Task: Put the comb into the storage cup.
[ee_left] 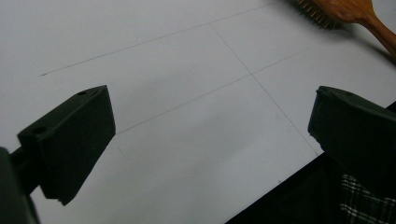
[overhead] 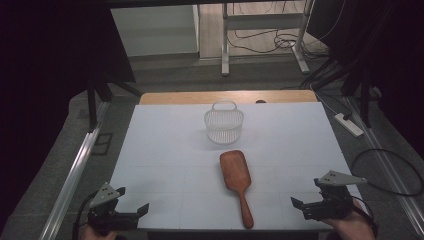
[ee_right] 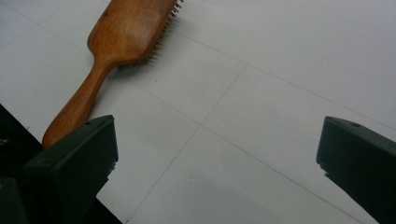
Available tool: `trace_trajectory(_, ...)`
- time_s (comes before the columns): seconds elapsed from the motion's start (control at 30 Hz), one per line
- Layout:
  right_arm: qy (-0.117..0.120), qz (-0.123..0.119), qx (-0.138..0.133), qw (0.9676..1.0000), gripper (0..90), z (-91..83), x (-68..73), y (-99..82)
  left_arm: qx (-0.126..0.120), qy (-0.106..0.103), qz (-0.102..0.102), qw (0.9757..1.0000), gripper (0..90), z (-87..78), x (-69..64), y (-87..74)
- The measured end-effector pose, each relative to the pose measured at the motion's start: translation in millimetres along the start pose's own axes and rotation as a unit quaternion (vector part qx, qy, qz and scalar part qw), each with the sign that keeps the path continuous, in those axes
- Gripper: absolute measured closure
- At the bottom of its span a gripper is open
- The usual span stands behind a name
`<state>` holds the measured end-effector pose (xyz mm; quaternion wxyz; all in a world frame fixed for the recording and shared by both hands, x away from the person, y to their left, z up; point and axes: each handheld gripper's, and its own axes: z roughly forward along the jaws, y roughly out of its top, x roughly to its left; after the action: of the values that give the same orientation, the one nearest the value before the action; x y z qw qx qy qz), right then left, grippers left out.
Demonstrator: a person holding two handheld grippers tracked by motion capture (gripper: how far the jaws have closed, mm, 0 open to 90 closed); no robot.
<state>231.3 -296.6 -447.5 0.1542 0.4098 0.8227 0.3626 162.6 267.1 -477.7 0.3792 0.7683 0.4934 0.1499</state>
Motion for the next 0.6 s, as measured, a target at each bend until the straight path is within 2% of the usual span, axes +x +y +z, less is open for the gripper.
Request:
trace_trajectory(0.17,0.023,-0.018,-0.002,0.9996,0.0,2.8,1.0,6.1,-0.001,0.001,-0.002,1.0,1.3,-0.2,0.0,-0.1)
trace_trajectory(0.4,0.047,-0.012,0.002,0.9988,0.0,6.9,3.7,12.5,0.001,0.001,-0.003,1.0,1.3,0.3,0.1,0.2)
trace_trajectory(0.5,0.055,-0.018,0.001,0.9983,0.0,10.1,6.1,16.7,0.0,0.002,-0.003,1.0,1.2,0.4,0.3,0.3)
trace_trajectory(0.6,0.061,-0.033,0.004,0.9976,0.0,14.6,9.4,21.7,0.0,0.001,-0.004,1.0,1.3,0.5,0.3,0.4)
